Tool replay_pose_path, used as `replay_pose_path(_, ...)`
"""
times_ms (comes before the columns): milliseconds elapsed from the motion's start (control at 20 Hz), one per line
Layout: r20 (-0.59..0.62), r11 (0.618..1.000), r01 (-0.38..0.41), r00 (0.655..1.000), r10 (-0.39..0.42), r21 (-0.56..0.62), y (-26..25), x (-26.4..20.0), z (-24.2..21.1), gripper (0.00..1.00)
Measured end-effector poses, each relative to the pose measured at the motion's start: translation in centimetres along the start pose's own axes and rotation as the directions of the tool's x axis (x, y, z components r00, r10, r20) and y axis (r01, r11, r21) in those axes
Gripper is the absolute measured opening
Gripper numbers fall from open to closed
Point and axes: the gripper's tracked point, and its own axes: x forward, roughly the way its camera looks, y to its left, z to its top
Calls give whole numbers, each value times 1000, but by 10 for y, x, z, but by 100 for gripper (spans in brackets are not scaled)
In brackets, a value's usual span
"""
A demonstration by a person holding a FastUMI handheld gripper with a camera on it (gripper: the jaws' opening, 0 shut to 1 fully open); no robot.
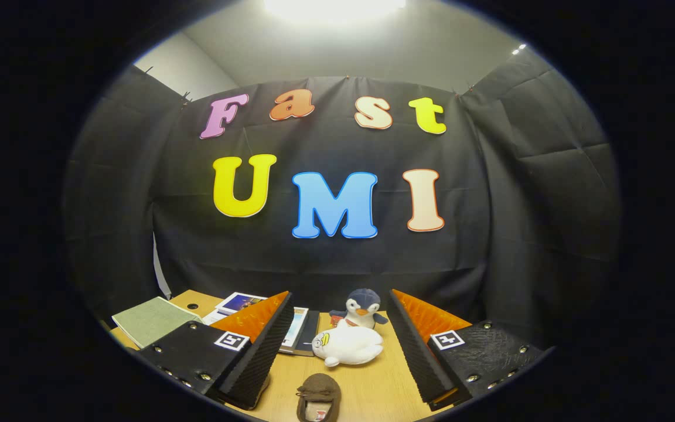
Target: Open the storage box then place both shoes into the box .Put the left shoe in first, then the right shoe, with the right side of both shoes facing outward in a uniform manner.
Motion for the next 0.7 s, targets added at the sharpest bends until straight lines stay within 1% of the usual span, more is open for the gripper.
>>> replay_pose_path(100, 11, 1000, -15, 1000, 15, 6, 14, 1, 3, 97)
replay_pose_path(200, -1, 999, -45, 999, 45, 21, 33, 3, -5, 97)
replay_pose_path(300, -47, 998, -60, 997, 62, 29, 44, 6, -25, 97)
replay_pose_path(400, -96, 990, -120, 987, 127, 70, 72, 9, -43, 97)
replay_pose_path(550, -140, 969, -198, 966, 219, 151, 100, 16, -68, 97)
replay_pose_path(650, -175, 941, -261, 938, 300, 213, 124, 20, -86, 97)
replay_pose_path(700, -193, 923, -293, 919, 344, 248, 137, 23, -94, 99)
